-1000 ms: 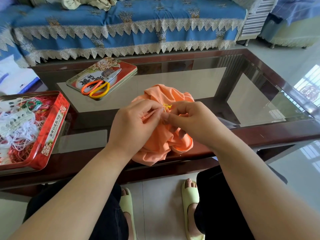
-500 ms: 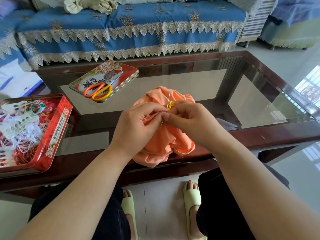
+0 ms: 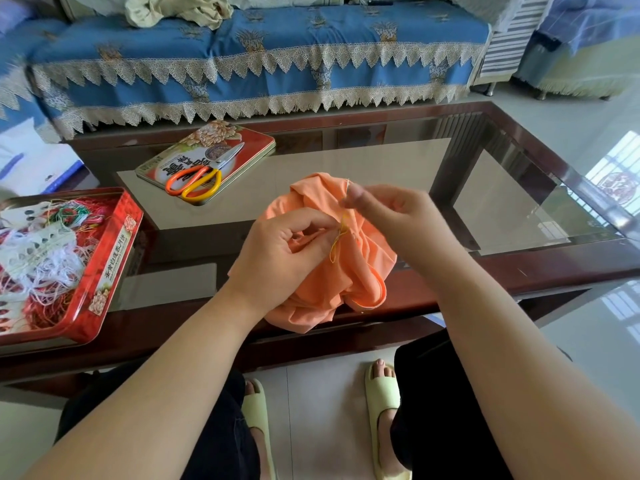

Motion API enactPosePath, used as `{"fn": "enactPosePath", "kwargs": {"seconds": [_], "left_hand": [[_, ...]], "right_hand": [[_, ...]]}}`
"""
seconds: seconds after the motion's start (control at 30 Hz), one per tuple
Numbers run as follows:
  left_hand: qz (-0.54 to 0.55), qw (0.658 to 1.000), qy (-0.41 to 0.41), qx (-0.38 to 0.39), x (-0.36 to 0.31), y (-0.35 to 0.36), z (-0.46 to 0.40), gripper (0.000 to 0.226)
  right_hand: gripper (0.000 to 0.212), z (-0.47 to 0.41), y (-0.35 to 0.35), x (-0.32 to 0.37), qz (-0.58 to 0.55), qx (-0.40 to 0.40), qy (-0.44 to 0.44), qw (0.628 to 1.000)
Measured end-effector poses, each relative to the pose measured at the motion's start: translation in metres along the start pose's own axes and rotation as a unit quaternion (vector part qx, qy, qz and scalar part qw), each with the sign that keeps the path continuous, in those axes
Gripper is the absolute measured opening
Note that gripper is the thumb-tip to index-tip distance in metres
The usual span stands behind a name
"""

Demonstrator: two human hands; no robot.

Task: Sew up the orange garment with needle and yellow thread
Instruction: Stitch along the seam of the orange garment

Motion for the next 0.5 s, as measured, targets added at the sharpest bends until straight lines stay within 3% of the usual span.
{"fn": "enactPosePath", "kwargs": {"seconds": [0.1,0.27,0.4,0.5], "left_hand": [[0.009,0.998,-0.032,0.048,0.003,0.007,0.000,0.013],[0.006,0.984,-0.133,0.121,0.015,0.011,-0.001,0.013],[0.006,0.975,-0.161,0.155,0.016,0.017,0.000,0.010],[0.012,0.969,-0.184,0.168,0.019,0.019,0.000,0.007]], "right_hand": [[0.020,0.002,0.007,0.007,-0.035,0.028,-0.024,0.999],[0.027,0.000,-0.005,0.008,-0.109,-0.049,-0.033,0.992],[0.038,-0.004,-0.013,0.002,-0.266,-0.105,0.007,0.958],[0.038,-0.007,-0.012,0.000,-0.383,-0.106,0.032,0.917]]}}
Point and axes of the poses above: each hand's wrist, its own z-axis away from the middle knuckle, its own y-axis out of the palm, x = y × z, the point moved 6 cm from there along -z, towards the middle knuckle, and after that the axes turned 13 degrees about -y, right-handed, at the moved point
